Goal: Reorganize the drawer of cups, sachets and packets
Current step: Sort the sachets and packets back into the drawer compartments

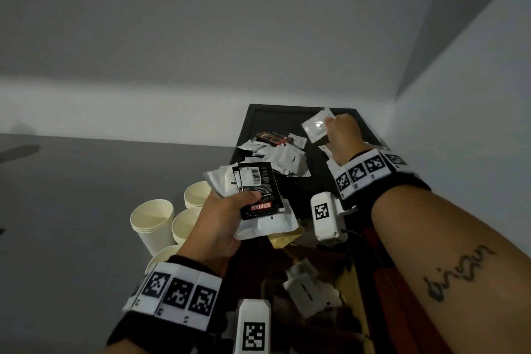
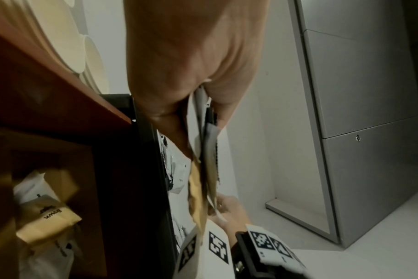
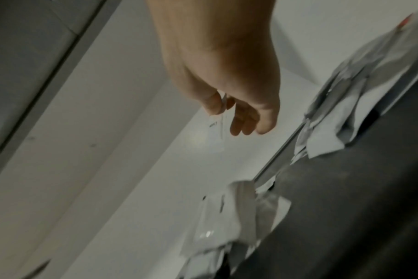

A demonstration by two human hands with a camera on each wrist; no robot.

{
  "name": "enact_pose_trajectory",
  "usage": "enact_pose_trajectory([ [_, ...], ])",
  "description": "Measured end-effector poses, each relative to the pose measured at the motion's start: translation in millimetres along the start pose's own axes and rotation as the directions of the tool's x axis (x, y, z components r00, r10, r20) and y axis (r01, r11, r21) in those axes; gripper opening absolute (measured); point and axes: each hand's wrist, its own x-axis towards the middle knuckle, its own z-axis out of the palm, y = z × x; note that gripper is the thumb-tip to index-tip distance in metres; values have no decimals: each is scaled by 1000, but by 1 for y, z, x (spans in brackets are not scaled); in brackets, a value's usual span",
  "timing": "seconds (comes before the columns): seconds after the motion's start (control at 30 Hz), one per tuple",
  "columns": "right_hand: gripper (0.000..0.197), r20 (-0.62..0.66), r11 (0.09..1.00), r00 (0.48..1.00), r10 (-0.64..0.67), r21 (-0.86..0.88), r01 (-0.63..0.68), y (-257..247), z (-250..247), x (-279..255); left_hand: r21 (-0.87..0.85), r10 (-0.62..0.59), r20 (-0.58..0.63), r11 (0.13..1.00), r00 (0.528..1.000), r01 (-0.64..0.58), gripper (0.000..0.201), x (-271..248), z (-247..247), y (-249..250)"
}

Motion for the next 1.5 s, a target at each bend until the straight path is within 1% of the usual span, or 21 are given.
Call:
enact_pose_trajectory([
  [0.27,20,-139,959,989,41,-273,-78,32,-49,18,8,-7,10,1000,1000,7,28,8,-2,-3],
  [0.33,22,-142,907,990,0,-417,-59,35,-53,18,16,-4,11,1000,1000,4,28,10,-1,-3],
  [0.4,29,-149,882,989,-18,-468,-55,37,-56,23,16,-1,16,1000,1000,1,29,11,-2,-3],
  [0.47,27,-170,881,979,-110,-472,17,30,-57,17,6,-2,24,1000,1000,2,28,13,-3,-2],
  [0.53,17,-155,886,958,-243,-439,153,17,-50,-3,-1,-2,24,1000,1000,2,29,14,-4,-3],
  [0.6,12,25,919,965,-262,-298,257,2,-37,-33,-6,-8,29,1000,1000,8,31,15,-2,-4],
  [0.63,14,184,942,957,-225,-211,262,-3,-30,-50,-7,-15,32,1000,999,15,32,15,-1,-4],
  [0.67,24,374,956,910,-178,-152,249,-7,-23,-69,-10,-21,36,1000,999,21,33,16,1,-4],
  [0.7,40,549,962,828,-117,-146,232,-8,-16,-85,-14,-23,47,1000,999,24,33,16,2,-5],
  [0.73,58,664,963,746,-61,-156,218,-7,-11,-99,-14,-20,60,1000,998,20,35,16,3,-5],
  [0.77,71,716,968,698,-30,-155,200,-5,-5,-107,-16,-13,71,1000,997,14,36,16,5,-5],
  [0.8,79,731,972,681,-39,-130,195,-1,-1,-113,-22,-8,78,1000,997,10,36,16,6,-5],
  [0.93,90,649,988,756,-78,-50,145,9,10,-111,-74,-14,84,997,996,20,48,18,6,-6],
  [1.0,90,621,998,782,-60,39,46,11,13,-109,-89,-17,73,996,997,24,52,19,5,-6],
  [1.03,88,611,997,790,-50,80,1,12,14,-108,-98,-17,76,995,997,24,47,20,4,-7],
  [1.1,67,577,994,815,-49,104,-14,13,15,-106,-105,-13,67,994,998,20,34,22,2,-10],
  [1.17,42,544,997,839,-16,77,-31,13,13,-102,-102,-16,53,995,998,22,29,23,1,-13],
  [1.23,35,510,994,860,12,89,-67,11,11,-98,-100,-22,40,995,999,26,28,23,0,-13],
  [1.3,35,505,987,862,35,120,-111,9,9,-93,-100,-30,31,994,999,33,30,24,0,-12],
  [1.43,27,603,992,794,73,41,-122,2,10,-94,-88,-16,12,996,1000,17,32,27,2,-8],
  [1.5,24,607,994,791,77,14,-108,0,13,-95,-85,-6,13,996,1000,7,34,28,2,-9],
])
